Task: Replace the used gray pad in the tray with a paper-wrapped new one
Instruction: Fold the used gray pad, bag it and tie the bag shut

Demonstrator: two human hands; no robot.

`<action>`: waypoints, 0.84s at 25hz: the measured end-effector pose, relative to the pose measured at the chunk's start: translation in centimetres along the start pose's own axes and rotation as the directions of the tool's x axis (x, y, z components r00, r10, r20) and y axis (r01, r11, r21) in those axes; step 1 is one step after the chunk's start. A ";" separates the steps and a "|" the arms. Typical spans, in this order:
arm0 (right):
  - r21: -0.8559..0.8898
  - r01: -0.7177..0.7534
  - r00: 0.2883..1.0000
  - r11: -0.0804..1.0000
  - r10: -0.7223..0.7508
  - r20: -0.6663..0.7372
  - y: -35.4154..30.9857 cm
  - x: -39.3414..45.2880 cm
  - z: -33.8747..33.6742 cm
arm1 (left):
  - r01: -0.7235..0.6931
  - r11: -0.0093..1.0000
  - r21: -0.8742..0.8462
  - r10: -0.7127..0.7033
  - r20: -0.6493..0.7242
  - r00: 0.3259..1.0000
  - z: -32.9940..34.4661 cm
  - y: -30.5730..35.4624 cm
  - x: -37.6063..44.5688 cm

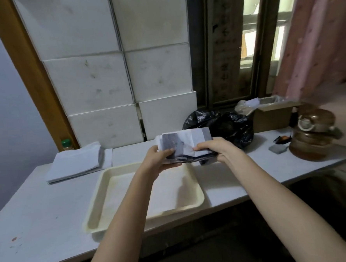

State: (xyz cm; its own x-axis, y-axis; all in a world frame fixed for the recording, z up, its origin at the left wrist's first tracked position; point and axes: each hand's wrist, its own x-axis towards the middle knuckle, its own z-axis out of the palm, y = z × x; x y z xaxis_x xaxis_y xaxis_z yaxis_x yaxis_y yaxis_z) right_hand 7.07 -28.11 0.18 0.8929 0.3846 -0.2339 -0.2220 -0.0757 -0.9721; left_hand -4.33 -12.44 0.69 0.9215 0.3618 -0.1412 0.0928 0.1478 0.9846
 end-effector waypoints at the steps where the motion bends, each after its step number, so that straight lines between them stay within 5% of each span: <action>1: 0.041 -0.023 0.998 0.999 0.025 -0.060 -0.5 0.6 -2.0 | 0.007 1.000 -0.027 -0.007 0.004 1.000 2.1 0.0 1.4; 6: 0.239 0.051 0.969 0.970 0.010 -0.248 -2.2 4.3 -9.3 | 0.040 0.992 -0.118 -0.047 -0.053 0.997 11.0 -0.3 7.9; 10: -0.150 0.012 0.911 0.989 -0.072 -0.406 -2.1 8.0 -10.9 | -0.091 0.937 0.337 0.149 -0.150 0.977 14.3 -1.5 11.7; 14: -0.644 -0.073 0.877 0.762 -0.259 -0.405 -1.6 11.0 -10.4 | -0.105 0.662 0.743 0.301 -0.135 0.944 14.9 -1.8 14.1; 19: -0.855 -0.125 0.848 0.504 -0.393 -0.355 -1.2 14.1 -8.5 | -0.034 0.487 0.873 0.220 -0.085 0.972 15.7 -1.7 18.0; 21: -0.940 -0.184 0.833 0.288 -0.463 -0.304 0.2 15.1 -8.2 | 0.017 0.444 0.896 0.154 -0.095 0.983 15.9 -2.8 19.2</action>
State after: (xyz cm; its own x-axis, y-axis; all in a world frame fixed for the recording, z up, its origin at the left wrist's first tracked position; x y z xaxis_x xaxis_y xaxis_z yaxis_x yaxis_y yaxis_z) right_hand 23.73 -29.85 -3.65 0.9654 0.0755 0.2497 0.1404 -0.9571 -0.2534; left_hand 19.09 -20.57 -3.10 0.8849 0.4658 0.0034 0.3945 -0.7532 0.5264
